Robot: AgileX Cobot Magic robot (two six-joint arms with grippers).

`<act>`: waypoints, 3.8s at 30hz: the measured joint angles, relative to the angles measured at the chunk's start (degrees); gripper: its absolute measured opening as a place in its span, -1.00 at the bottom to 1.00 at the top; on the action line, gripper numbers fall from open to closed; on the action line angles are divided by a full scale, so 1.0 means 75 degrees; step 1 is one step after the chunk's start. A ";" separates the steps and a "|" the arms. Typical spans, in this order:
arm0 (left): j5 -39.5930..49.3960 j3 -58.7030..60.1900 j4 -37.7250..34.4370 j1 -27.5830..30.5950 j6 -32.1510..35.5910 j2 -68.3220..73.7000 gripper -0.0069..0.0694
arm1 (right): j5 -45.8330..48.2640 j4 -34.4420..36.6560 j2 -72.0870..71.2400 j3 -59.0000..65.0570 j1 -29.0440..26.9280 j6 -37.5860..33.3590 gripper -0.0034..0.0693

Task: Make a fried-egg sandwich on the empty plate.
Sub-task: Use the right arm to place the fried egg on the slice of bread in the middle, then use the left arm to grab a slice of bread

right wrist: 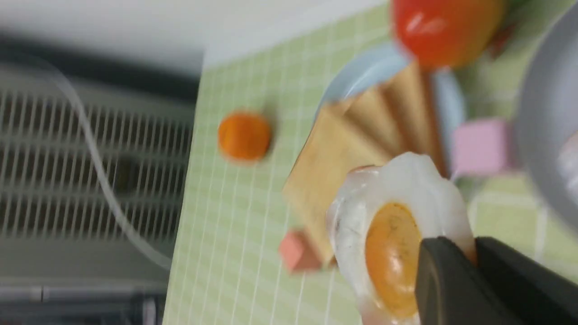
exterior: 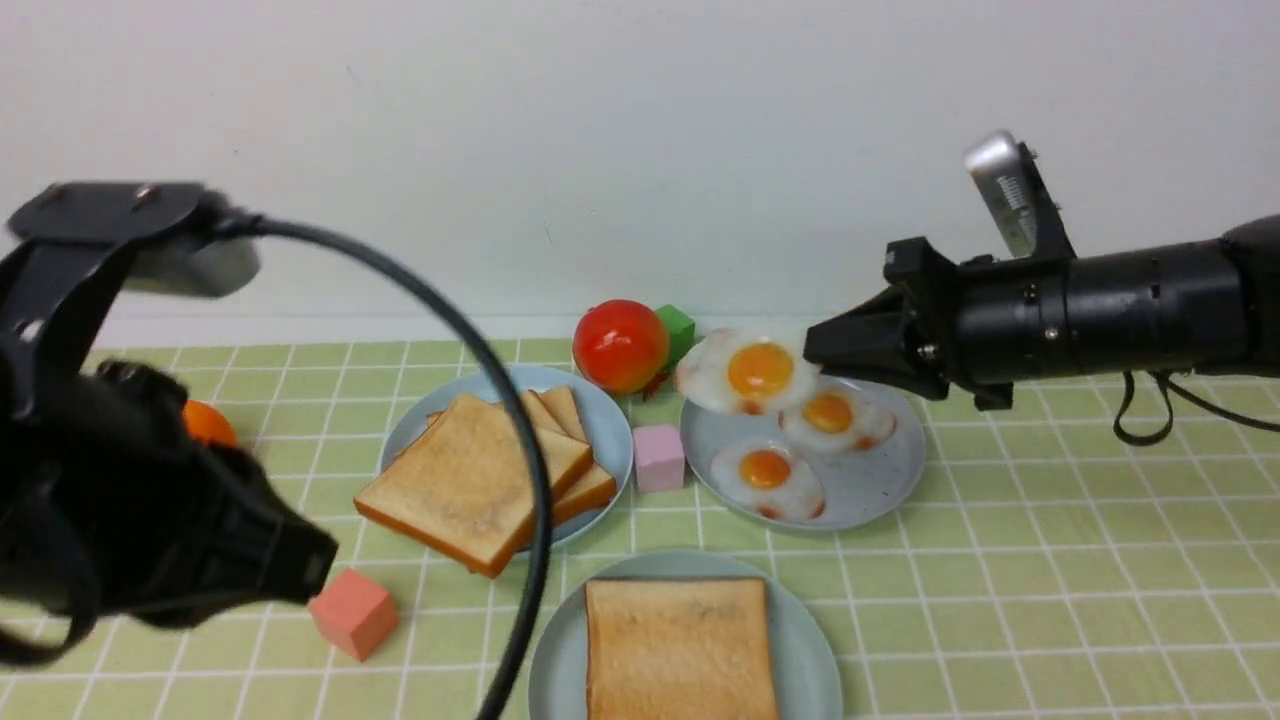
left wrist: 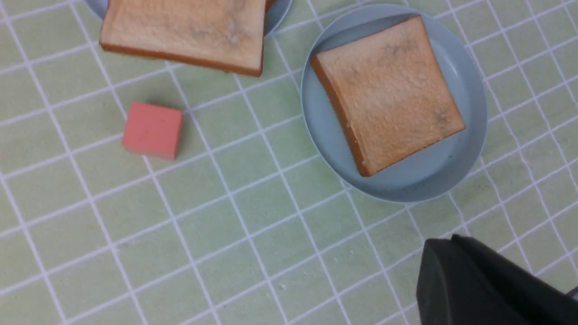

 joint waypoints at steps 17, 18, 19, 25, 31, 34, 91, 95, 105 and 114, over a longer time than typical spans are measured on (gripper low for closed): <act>-0.0658 0.1374 -0.0015 0.0000 -0.0921 -0.0834 -0.85 | -0.1062 0.0741 -0.0066 0.2129 0.1510 -0.1021 -0.69; -0.0658 0.1374 -0.0015 0.0000 -0.0921 -0.0834 -0.85 | -0.1071 0.0751 -0.0066 0.2129 0.1510 -0.1027 -0.69; -0.0666 0.1374 -0.0015 0.0000 -0.0929 -0.0834 -0.84 | -0.1108 0.0783 0.0034 0.2129 0.1517 -0.1057 -0.69; -0.0614 0.1374 -0.0066 0.0000 -0.0942 -0.0834 -0.83 | -0.1249 0.0767 0.0516 0.2129 0.1517 -0.1165 -0.63; -0.0614 0.1377 -0.0217 0.0000 -0.0942 -0.0834 -0.83 | -0.1324 0.0607 0.0417 0.2129 0.1471 -0.1648 0.01; -0.0614 0.1377 -0.0217 0.0000 -0.0942 -0.0834 -0.83 | -0.1283 0.0140 0.0040 0.2129 0.1260 -0.1808 0.45; -0.2217 -0.0155 -0.7532 0.4406 0.5858 0.6738 0.37 | -0.1846 -0.7464 -0.5996 0.1801 0.4707 0.4829 -0.94; -0.1989 -0.0157 -0.7843 0.4406 0.6229 0.6986 0.35 | -0.1846 -0.7428 -0.5996 0.1801 0.4707 0.4829 -0.94; -0.1641 -0.0227 -0.7948 0.4406 0.7113 0.7088 -0.38 | -0.1846 -0.7420 -0.5999 0.1801 0.4707 0.4829 -0.92; -0.1079 -0.0254 -0.7572 0.4472 0.7146 0.6547 -0.82 | -0.1828 -0.7404 -0.6008 0.1801 0.4707 0.4829 -0.92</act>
